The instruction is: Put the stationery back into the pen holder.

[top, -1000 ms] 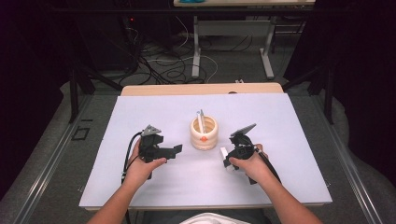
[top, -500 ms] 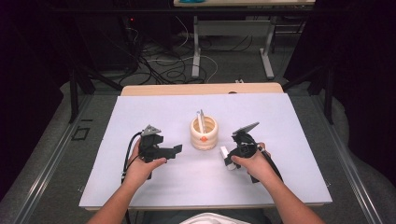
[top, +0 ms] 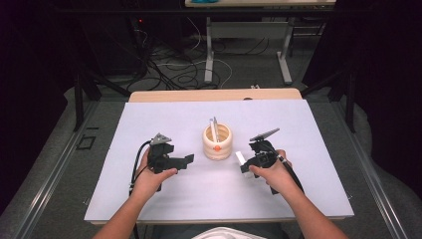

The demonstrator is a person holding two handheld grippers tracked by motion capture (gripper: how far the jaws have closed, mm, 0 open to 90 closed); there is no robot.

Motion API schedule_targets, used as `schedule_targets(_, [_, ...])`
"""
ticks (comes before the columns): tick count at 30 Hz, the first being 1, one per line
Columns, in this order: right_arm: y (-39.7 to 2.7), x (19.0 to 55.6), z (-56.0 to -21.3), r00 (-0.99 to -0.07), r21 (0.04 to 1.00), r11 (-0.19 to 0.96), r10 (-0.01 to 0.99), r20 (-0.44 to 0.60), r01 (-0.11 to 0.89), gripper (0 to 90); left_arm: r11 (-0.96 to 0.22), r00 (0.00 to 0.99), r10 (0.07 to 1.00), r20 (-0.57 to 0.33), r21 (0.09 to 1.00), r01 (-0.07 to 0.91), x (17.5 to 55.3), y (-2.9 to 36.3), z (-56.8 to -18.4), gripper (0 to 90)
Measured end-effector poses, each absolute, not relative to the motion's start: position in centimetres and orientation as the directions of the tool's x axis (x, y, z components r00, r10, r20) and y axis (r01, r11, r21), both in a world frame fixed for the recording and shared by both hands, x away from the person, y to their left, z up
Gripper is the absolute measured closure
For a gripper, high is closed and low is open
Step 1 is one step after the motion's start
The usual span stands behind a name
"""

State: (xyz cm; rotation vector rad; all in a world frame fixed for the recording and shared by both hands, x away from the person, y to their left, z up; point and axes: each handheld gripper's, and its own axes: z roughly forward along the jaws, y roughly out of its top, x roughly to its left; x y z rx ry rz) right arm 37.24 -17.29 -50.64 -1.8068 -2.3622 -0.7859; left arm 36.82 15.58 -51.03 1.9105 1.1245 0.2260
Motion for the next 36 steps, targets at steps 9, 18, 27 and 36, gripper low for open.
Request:
schedule_targets(9, [-17.0,36.3,-49.2,-0.421,0.46,0.265,0.864,0.276,0.847,67.5,-0.195,0.568,0.781,-0.258,0.764,0.615,36.9,15.7,-51.0,6.6])
schedule_targets(18, [-16.9,34.5,-48.0,-0.564,0.599,0.373,0.809,0.164,0.709,67.5,-0.199,0.568,0.783,-0.252,0.764,0.613,36.9,15.8,-51.0,7.1])
schedule_targets(27, [-15.8,33.1,-48.4,-0.674,0.69,0.553,0.728,-0.127,0.467,67.5,-0.202,0.569,0.784,-0.248,0.765,0.612,36.9,15.9,-51.1,8.8])
schedule_targets(36, [-14.2,31.3,-48.7,-0.688,0.714,0.662,0.628,-0.364,0.227,67.5,-0.205,0.569,0.786,-0.243,0.766,0.61,37.0,16.0,-51.1,9.7])
